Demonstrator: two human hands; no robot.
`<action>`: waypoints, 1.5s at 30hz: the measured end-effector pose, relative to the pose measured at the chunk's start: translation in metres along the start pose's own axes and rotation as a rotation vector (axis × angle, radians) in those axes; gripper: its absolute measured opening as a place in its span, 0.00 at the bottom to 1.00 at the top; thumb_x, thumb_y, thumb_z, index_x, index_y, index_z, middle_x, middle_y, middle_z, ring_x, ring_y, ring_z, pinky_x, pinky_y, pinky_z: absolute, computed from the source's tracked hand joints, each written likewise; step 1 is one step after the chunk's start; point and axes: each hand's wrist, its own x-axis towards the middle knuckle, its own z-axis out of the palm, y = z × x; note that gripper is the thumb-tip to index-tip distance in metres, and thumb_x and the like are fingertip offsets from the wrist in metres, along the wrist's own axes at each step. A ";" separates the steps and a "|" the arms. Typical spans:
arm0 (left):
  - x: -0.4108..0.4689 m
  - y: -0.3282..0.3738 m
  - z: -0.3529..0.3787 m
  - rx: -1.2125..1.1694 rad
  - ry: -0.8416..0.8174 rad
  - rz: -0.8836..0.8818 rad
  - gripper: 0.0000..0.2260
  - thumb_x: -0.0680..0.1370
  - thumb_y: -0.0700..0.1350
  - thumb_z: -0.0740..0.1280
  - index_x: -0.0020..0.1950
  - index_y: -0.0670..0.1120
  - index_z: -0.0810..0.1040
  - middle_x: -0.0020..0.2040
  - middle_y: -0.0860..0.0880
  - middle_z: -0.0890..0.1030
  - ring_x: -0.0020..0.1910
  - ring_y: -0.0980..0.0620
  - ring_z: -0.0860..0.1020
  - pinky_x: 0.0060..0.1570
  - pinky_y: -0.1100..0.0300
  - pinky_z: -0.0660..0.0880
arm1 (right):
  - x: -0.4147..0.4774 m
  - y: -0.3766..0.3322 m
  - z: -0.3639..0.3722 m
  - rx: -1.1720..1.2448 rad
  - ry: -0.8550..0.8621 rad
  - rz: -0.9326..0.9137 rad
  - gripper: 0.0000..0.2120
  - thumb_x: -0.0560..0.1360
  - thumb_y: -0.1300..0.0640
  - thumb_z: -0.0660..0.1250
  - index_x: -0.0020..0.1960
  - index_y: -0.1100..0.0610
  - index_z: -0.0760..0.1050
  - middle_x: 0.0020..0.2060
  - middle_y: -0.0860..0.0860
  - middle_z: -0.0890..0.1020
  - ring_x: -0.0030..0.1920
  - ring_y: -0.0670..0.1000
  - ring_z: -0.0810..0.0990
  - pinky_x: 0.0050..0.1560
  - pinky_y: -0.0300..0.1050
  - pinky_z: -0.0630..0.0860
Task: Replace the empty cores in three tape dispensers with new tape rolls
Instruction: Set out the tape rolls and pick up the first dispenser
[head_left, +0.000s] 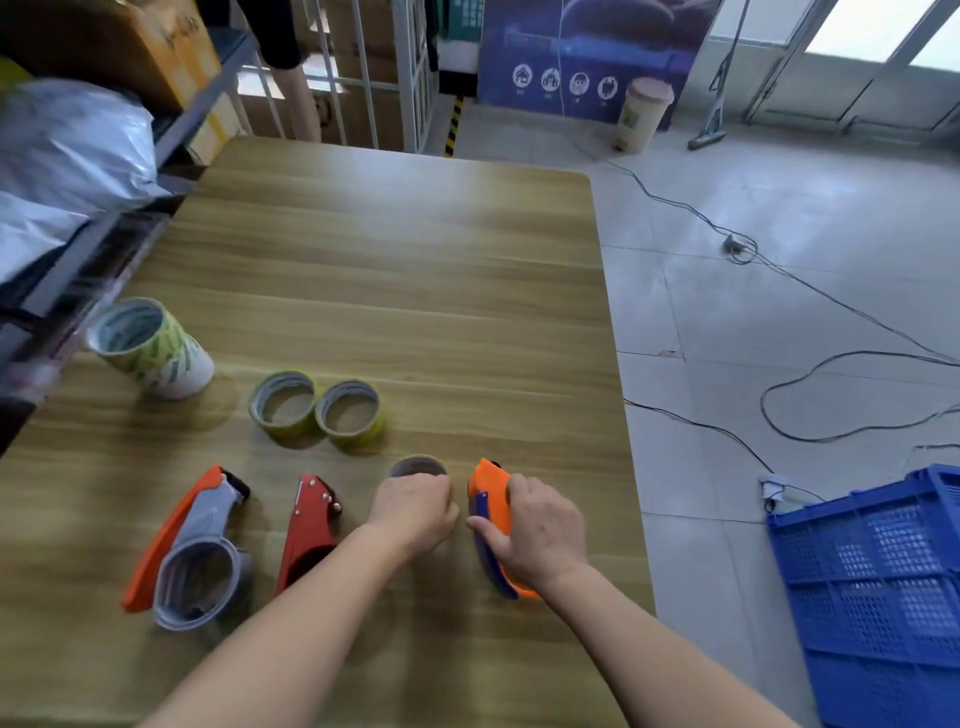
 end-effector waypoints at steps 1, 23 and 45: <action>0.000 0.003 0.000 -0.020 -0.010 -0.005 0.13 0.78 0.52 0.56 0.54 0.46 0.75 0.57 0.45 0.80 0.57 0.43 0.77 0.48 0.55 0.71 | 0.001 0.001 -0.001 -0.012 -0.010 -0.013 0.27 0.59 0.29 0.71 0.36 0.52 0.73 0.29 0.49 0.77 0.28 0.52 0.77 0.25 0.42 0.71; 0.011 -0.027 0.003 -0.417 0.015 -0.453 0.11 0.77 0.46 0.64 0.57 0.43 0.74 0.54 0.43 0.79 0.52 0.43 0.78 0.48 0.53 0.77 | 0.000 0.004 -0.004 0.387 -0.205 0.286 0.17 0.76 0.43 0.62 0.49 0.58 0.77 0.56 0.54 0.72 0.51 0.57 0.76 0.51 0.48 0.75; -0.018 -0.036 -0.083 -1.707 0.010 -0.255 0.06 0.77 0.36 0.65 0.52 0.42 0.78 0.43 0.41 0.82 0.36 0.45 0.80 0.38 0.52 0.78 | 0.039 -0.061 -0.079 1.351 -0.233 0.412 0.20 0.79 0.44 0.60 0.43 0.60 0.81 0.39 0.54 0.82 0.38 0.49 0.77 0.38 0.39 0.72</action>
